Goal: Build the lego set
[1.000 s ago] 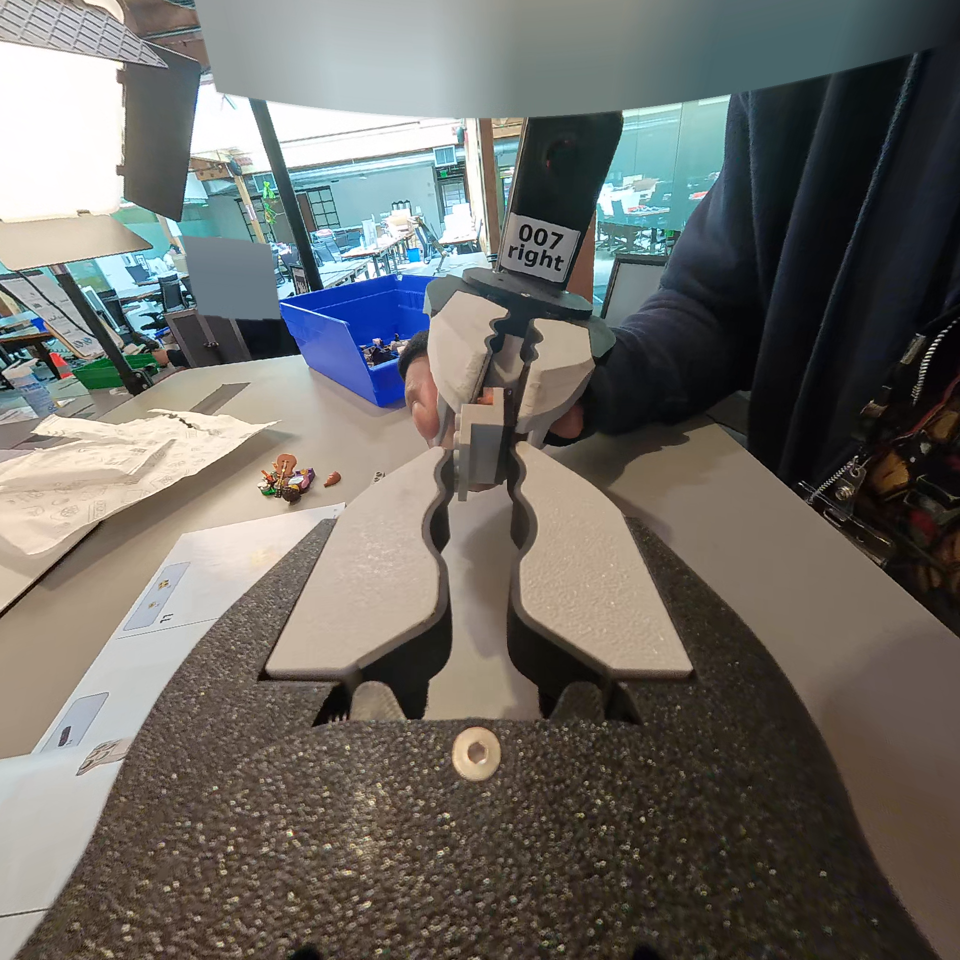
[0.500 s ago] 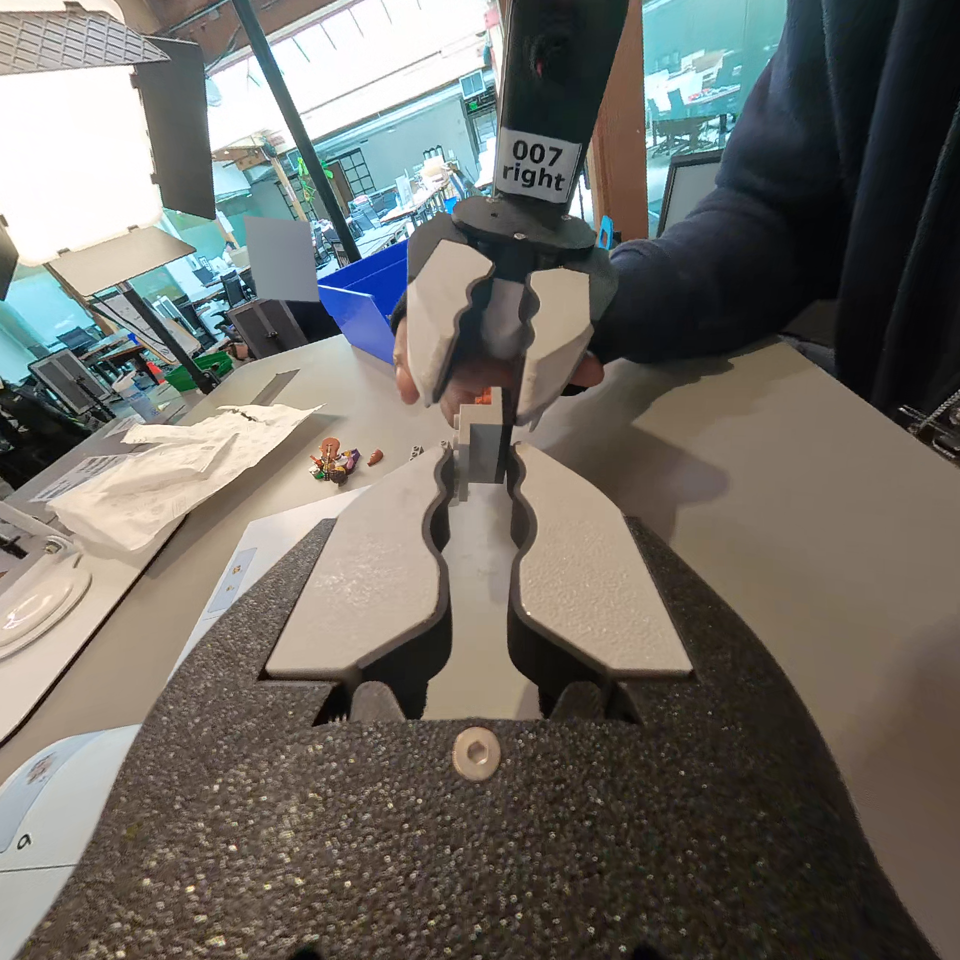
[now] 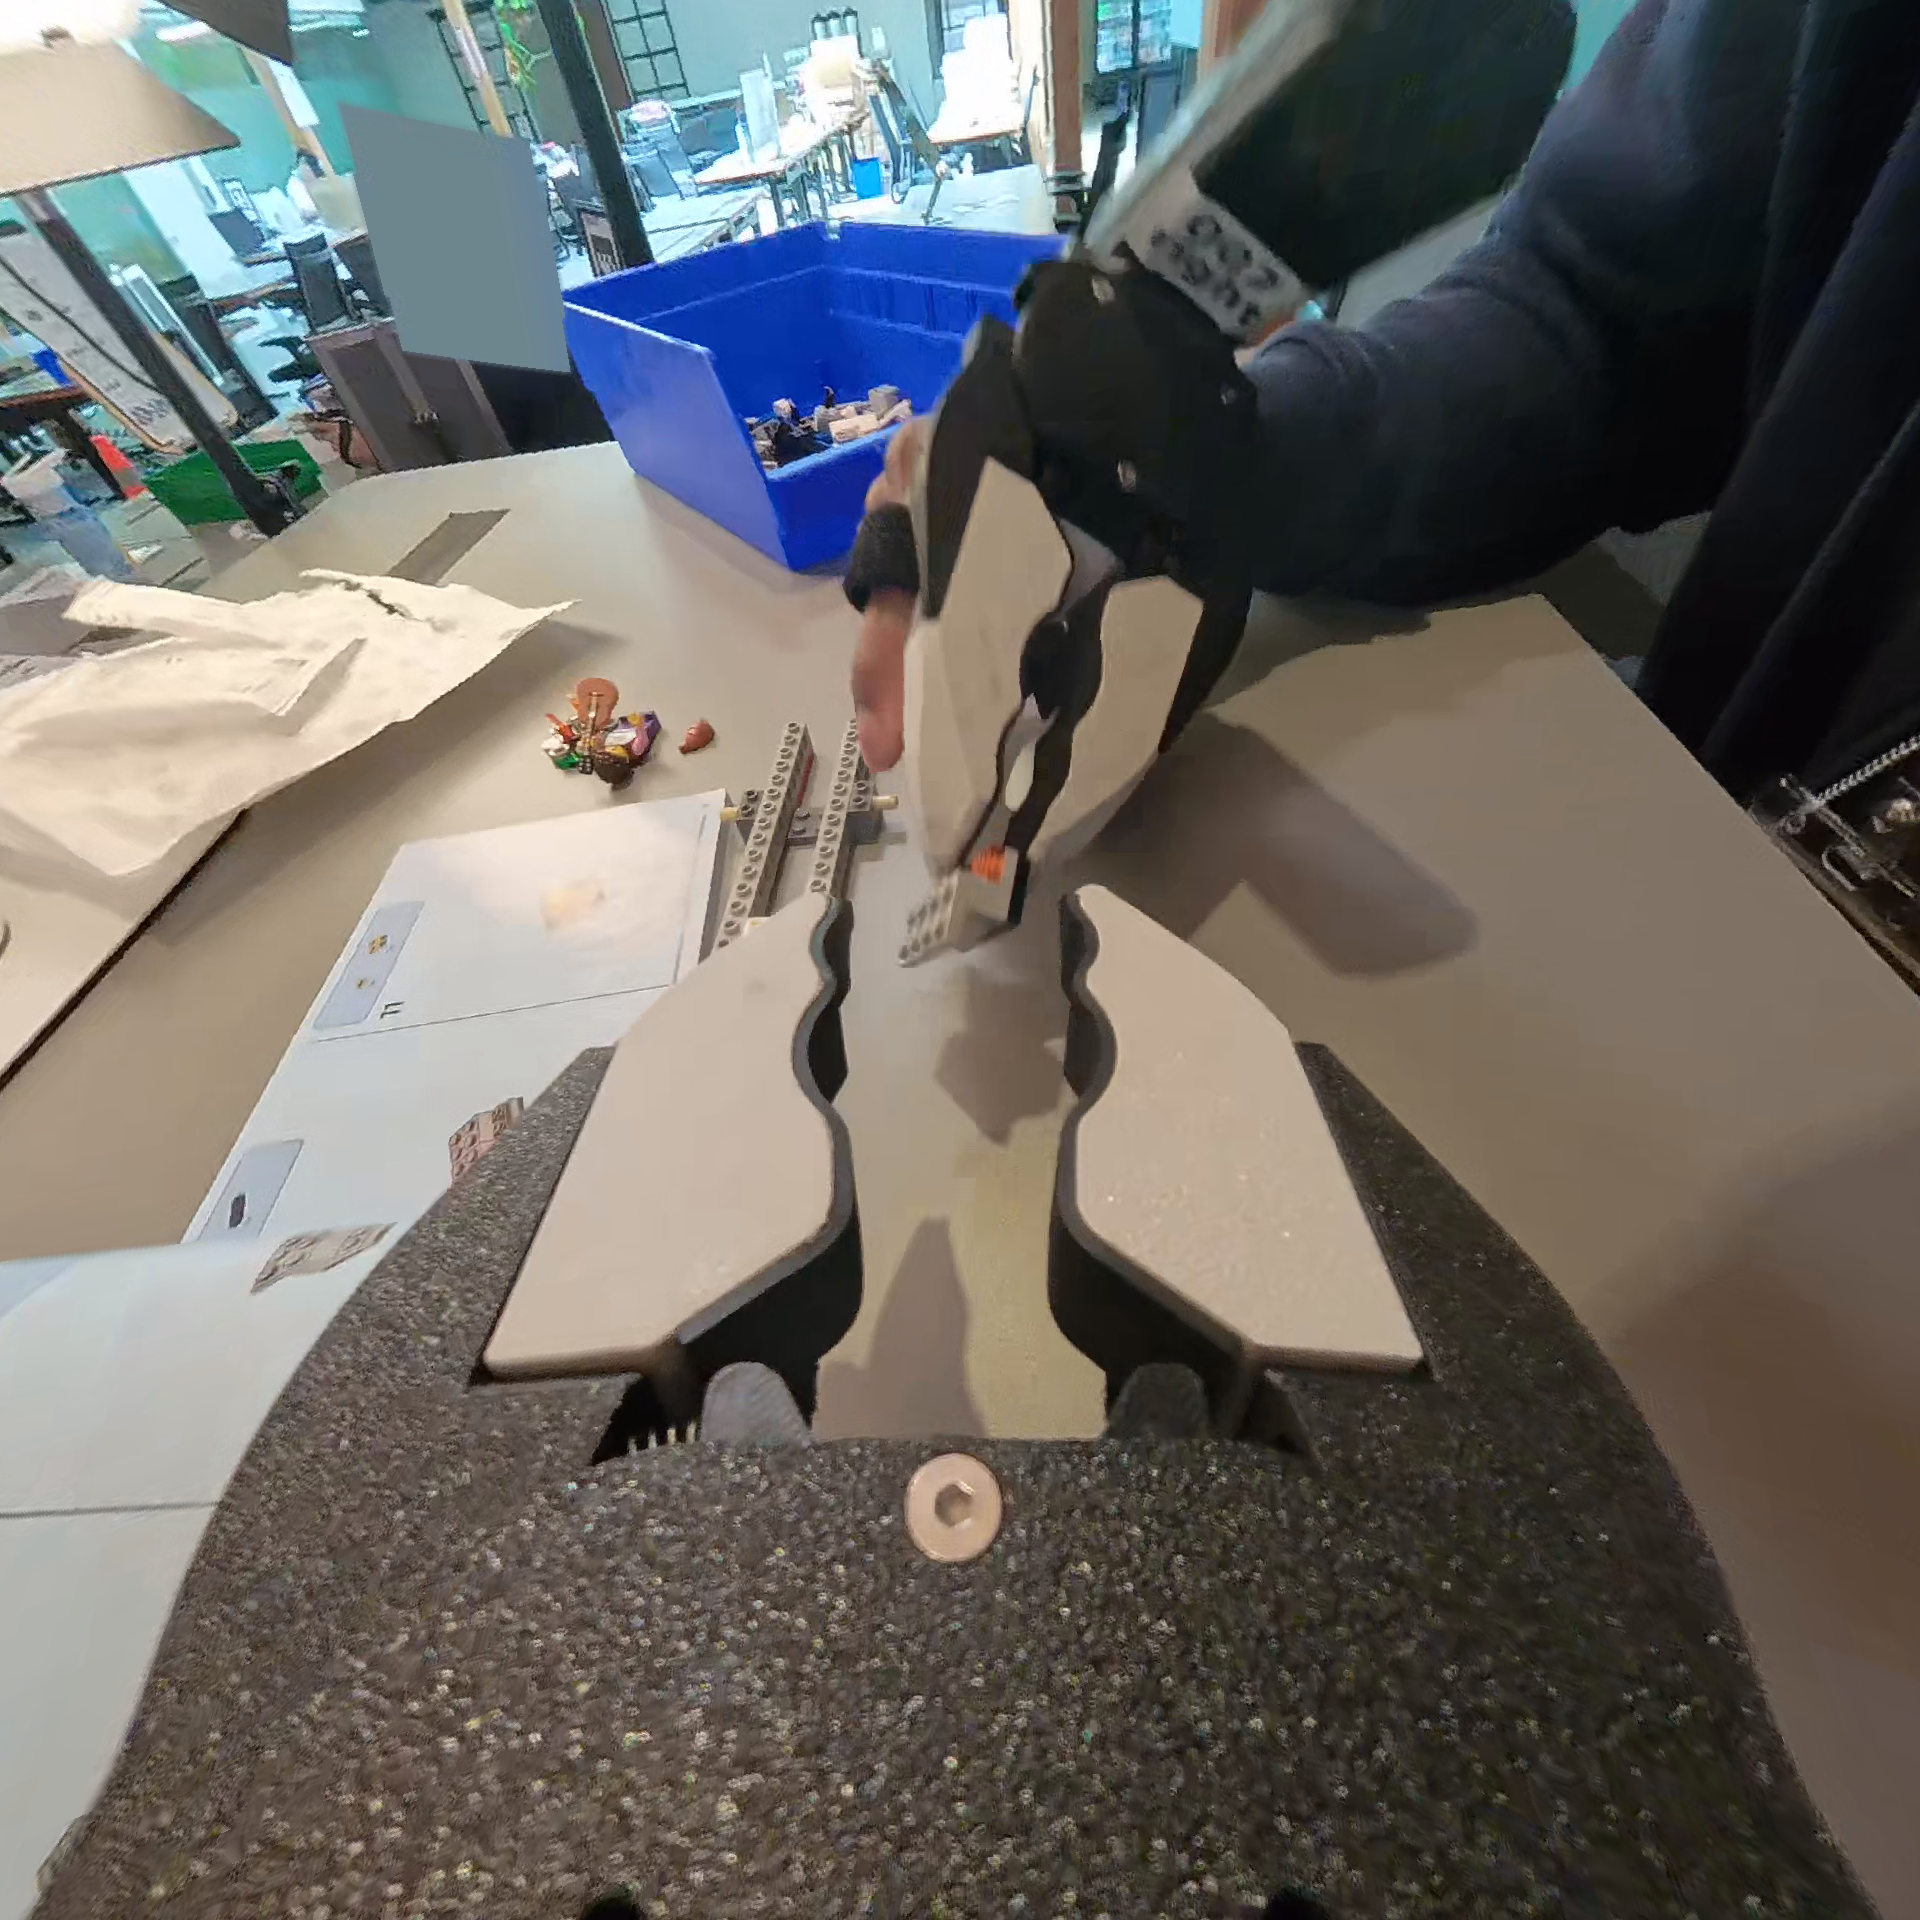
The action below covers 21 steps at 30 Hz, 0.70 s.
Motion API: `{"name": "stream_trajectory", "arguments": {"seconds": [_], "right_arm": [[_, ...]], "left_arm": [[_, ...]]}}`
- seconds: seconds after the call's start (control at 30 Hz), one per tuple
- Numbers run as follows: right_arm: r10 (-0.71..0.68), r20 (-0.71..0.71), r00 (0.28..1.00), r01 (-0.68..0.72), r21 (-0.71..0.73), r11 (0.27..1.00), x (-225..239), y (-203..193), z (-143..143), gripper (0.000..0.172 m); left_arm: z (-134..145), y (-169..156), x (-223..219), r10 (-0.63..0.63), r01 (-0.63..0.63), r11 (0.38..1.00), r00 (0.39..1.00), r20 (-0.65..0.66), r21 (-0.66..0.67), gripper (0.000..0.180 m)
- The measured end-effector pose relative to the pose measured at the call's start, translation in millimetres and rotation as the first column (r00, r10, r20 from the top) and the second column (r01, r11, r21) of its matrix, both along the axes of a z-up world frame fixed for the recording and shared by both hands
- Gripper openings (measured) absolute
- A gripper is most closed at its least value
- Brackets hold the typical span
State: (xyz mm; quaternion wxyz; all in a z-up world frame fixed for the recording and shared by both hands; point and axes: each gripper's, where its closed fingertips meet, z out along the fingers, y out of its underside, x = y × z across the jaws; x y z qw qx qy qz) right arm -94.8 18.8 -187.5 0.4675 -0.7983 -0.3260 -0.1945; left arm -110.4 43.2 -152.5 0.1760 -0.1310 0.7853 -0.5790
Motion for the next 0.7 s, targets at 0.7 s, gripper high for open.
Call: {"name": "stream_trajectory", "arguments": {"seconds": [0.7], "right_arm": [[-0.038, -0.078, 0.996, 0.020, -0.219, 0.976, -7.1, -11.6, -26.0, 0.021]], "left_arm": [[0.1, 3.8, 9.6, 0.062, -0.062, 0.998, 0.998, -0.003, -0.002, 0.038]]}}
